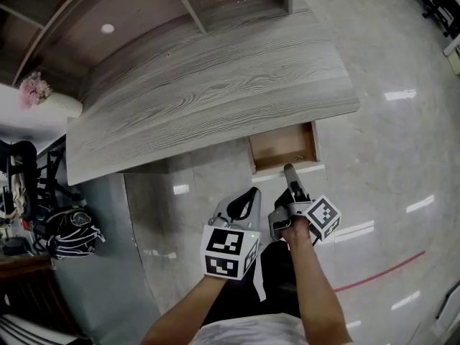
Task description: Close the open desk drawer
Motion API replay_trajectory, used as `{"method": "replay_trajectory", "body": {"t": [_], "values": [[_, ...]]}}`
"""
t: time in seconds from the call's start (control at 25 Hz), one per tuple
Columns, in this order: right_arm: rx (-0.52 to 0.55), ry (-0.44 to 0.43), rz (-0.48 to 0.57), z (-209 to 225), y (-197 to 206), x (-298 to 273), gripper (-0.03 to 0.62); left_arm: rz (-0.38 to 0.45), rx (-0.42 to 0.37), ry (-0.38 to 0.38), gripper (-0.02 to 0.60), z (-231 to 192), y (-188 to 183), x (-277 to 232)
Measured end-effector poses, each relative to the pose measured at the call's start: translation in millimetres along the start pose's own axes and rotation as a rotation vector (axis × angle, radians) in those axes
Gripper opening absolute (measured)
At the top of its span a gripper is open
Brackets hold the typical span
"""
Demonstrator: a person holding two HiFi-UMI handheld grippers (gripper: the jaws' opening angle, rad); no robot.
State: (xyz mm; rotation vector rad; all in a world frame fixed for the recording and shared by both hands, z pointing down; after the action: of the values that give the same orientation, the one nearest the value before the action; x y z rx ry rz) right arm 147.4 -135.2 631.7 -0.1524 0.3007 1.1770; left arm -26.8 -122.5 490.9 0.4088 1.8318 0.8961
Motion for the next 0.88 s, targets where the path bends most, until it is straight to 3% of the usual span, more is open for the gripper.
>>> {"method": "replay_trajectory", "body": {"t": [0.4,0.64,0.88], "values": [[-0.111,-0.059,-0.01,9,-4,-13,0.231,-0.011,-0.014,-0.007,0.005,-4,2,5],[-0.111,0.055,0.01,0,-3,-6,0.189,-0.001,-0.015,-0.014,0.005,-6,-4,6],[-0.109,0.043,0.008,-23,-3,-5,0.189,0.023,-0.016,-0.016,0.005,-7,-17,8]]}}
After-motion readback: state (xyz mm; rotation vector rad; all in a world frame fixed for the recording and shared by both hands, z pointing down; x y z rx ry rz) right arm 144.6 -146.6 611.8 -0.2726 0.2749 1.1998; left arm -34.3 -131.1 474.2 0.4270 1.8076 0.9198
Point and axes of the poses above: the fingertips, and each gripper's own axes: x backward along the fingers, z to its right, y out of its underside, the point moved 10 cm from there along x, backward along the fingers, and after that the axes turned 1 degree about -y, right-handed, at the moved point
